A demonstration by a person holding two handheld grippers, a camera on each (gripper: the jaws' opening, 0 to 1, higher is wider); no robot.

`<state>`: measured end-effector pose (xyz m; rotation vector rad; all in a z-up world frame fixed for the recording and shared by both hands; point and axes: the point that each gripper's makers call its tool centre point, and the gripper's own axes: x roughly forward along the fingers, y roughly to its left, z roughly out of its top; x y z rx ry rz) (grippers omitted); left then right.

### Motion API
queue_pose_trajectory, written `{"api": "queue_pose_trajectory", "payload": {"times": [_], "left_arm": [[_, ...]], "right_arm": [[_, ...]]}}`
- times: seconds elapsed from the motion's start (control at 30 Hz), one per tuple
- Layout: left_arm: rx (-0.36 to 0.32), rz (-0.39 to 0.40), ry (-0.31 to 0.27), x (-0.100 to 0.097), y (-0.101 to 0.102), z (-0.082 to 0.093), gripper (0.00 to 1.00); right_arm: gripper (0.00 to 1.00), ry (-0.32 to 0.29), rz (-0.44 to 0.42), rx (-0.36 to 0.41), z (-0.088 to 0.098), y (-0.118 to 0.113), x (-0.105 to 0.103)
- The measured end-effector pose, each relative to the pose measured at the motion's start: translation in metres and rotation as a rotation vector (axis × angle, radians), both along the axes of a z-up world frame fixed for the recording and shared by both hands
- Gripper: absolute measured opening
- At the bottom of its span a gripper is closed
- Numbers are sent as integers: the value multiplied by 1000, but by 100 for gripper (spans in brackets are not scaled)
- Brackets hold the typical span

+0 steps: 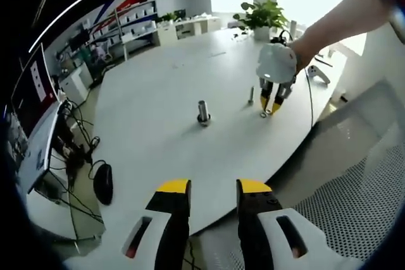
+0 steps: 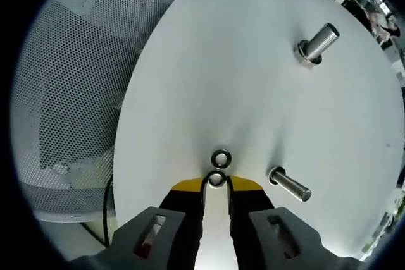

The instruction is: Place the washer onto the threaded stud by aligning its center hole with the stud, sliding it down to the base, and recovering from edge contact or off-axis alignment until the washer reaches the visible bottom stop.

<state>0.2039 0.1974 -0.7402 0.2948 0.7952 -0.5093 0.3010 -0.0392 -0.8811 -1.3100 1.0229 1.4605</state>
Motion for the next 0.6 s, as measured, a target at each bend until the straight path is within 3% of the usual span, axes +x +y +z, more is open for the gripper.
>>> {"api": "queue_pose_trajectory", "payload": {"times": [0.17,0.6], "left_arm": [[1,6,4,-1,0,-1,27],[-15,5,7,-1,0,-1,26]], "right_arm": [[16,-21,-7,-22,0,-1,0],[14,-25,-184,32,1,-1,2]]}}
